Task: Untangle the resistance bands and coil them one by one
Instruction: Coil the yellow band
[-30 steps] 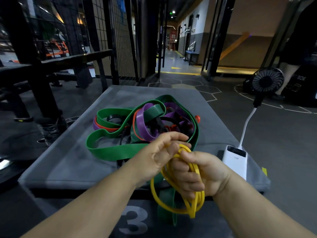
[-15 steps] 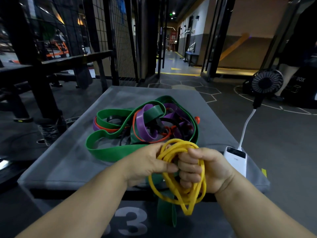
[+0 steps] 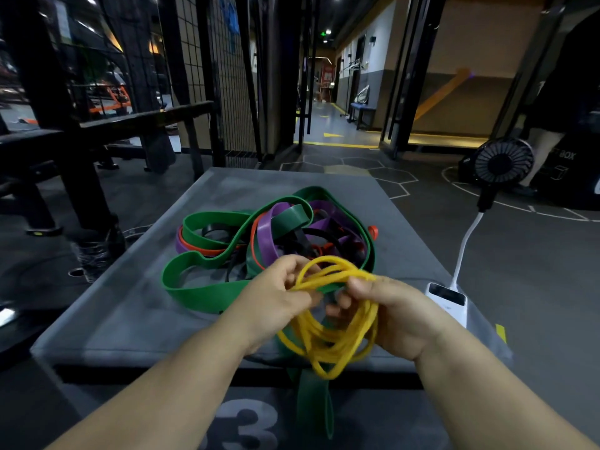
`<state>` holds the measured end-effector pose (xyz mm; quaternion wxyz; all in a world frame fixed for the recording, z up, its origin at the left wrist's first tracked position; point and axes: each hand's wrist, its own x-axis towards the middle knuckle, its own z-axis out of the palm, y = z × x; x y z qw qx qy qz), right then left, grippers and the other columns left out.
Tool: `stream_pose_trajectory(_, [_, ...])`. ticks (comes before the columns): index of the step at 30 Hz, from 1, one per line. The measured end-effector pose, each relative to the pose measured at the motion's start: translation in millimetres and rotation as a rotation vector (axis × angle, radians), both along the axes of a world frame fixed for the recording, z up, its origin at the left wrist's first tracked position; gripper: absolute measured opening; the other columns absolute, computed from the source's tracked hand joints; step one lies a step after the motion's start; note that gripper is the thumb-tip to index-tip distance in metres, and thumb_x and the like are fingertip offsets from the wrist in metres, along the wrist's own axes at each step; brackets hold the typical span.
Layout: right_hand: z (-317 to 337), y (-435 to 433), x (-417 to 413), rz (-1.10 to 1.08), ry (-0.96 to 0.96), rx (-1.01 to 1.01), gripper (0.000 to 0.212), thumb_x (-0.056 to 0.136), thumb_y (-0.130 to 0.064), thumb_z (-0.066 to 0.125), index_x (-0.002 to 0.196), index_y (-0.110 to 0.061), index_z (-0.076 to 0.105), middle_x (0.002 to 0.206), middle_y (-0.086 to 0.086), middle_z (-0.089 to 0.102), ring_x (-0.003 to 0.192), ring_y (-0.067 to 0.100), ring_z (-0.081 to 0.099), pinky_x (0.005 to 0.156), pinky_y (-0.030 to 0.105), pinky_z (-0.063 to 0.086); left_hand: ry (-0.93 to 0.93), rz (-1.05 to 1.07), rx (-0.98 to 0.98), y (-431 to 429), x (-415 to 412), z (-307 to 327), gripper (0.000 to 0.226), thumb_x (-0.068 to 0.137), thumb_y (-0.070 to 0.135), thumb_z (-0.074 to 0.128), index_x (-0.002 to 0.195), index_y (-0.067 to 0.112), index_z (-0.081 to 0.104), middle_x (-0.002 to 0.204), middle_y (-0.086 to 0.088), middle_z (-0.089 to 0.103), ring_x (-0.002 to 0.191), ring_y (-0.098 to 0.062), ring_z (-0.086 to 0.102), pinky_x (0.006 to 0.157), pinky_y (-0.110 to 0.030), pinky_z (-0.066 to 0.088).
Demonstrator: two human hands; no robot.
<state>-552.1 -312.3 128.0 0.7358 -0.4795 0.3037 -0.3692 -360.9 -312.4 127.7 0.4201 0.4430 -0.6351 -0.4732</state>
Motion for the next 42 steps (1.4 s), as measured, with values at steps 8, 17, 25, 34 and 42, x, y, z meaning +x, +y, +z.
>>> stream_pose_trajectory(8, [5,-3,-3,0.03,-0.497,0.298,0.04,0.059,-0.025,0.094,0.068,-0.01,0.059,0.045,-0.009,0.042,0.034,0.002,0.037,0.04,0.02,0.041,0.263,-0.151,0.224,5,-6,0,0.006,0.085,0.011,0.064,0.089,0.011,0.059,0.067,0.003,0.064,0.062,-0.01,0.061,0.06,-0.023,0.049])
stream_pose_trajectory(17, [7,-4,-4,-0.098,-0.266,0.037,0.049,0.051,-0.044,0.094,0.057,-0.015,0.055,0.044,-0.002,0.043,0.063,0.024,0.057,0.07,0.032,0.055,0.705,-0.072,0.423,3,-11,2,0.031,0.076,0.036,0.056,0.09,0.009,0.063,0.064,-0.003,0.064,0.053,-0.014,0.061,0.051,-0.025,0.052])
stream_pose_trajectory(25, [13,0,1,-0.114,-0.297,0.185,0.043,0.071,-0.045,0.081,0.064,-0.014,0.052,0.045,-0.006,0.036,0.032,0.006,0.036,0.05,0.027,0.049,0.542,-0.176,0.438,2,-8,-7,0.034,0.081,0.035,0.062,0.107,0.012,0.063,0.073,-0.005,0.065,0.066,-0.014,0.064,0.066,-0.032,0.054])
stream_pose_trajectory(34, [20,10,12,-0.081,0.176,0.042,0.036,0.08,-0.046,0.059,0.07,-0.013,0.051,0.053,0.0,0.04,0.035,0.008,0.031,0.042,0.023,0.039,0.065,-0.197,0.095,1,11,9,0.083,0.058,0.025,0.087,0.129,0.034,0.046,0.134,0.01,0.052,0.121,-0.003,0.053,0.093,-0.021,0.049])
stream_pose_trajectory(42, [15,4,13,0.168,0.197,-0.163,0.004,0.078,-0.019,0.07,0.079,-0.017,0.074,0.076,0.002,0.068,0.061,0.013,0.064,0.063,0.026,0.055,0.029,-0.109,0.091,10,10,15,0.011,0.091,0.004,0.059,0.102,0.006,0.061,0.081,-0.006,0.065,0.074,-0.016,0.062,0.072,-0.031,0.052])
